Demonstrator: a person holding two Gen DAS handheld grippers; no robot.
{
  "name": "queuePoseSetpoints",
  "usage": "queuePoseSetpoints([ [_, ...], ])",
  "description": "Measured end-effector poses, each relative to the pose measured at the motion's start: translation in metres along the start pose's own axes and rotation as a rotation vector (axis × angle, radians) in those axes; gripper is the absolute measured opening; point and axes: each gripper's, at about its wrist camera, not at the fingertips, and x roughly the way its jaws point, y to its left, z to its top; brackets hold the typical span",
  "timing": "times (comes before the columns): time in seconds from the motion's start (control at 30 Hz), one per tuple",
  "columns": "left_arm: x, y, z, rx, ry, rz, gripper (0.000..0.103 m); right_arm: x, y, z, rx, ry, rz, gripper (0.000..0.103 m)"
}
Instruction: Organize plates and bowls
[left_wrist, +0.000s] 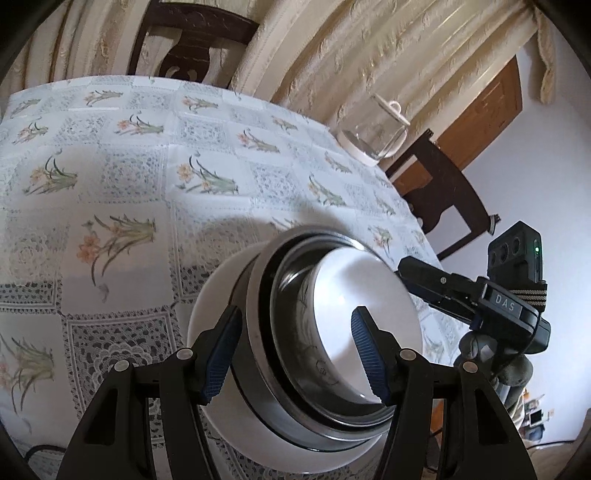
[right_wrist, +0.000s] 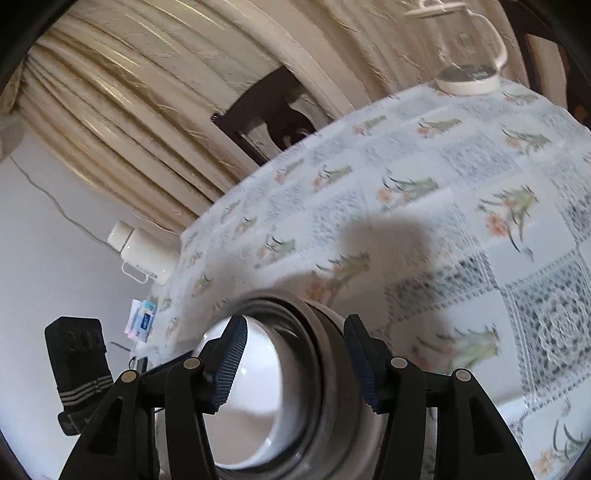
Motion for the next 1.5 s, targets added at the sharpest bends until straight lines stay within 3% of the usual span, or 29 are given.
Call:
queuePoseSetpoints([
  [0.33,-0.002,0.007,0.014,-0.057,-0.060,-0.036,0.062,0.014,0.008,0.003,-0.023,0.024,0.017,0.060],
  [0.83,0.008,-0.002,-0.002,-0.040,-0.018,-0.034,0.063,0.005,0.011,-0.013,-0.030,0.045,0.011,0.062],
  [1.03,0.004,0.000,-0.007,-0.048,-0.021,-0.038,0.064,-0.009,0.005,-0.012,-0.011,-0.017,-0.030,0.062],
  [1.13,-0.004,-0.002,-0.011,-0.021,-0.059,0.019,0.065,-0.018,0.006,-0.016,-0.025,-0.048,-0.056,0.064],
  [1.3,-0.018,-0.017,-0.022,0.120,-0.161,0.223,0.068,-0.028,0.014,-0.029,-0.079,-0.106,-0.125,0.069],
  [1.4,-0.020,-0.023,-0.029,0.155,-0.185,0.255,0.078,-0.034,0.020,-0.037,-0.116,-0.135,-0.149,0.071],
  [1.5,-0.022,-0.029,-0.037,0.187,-0.206,0.281,0.079,-0.038,0.025,-0.045,-0.152,-0.156,-0.171,0.074],
])
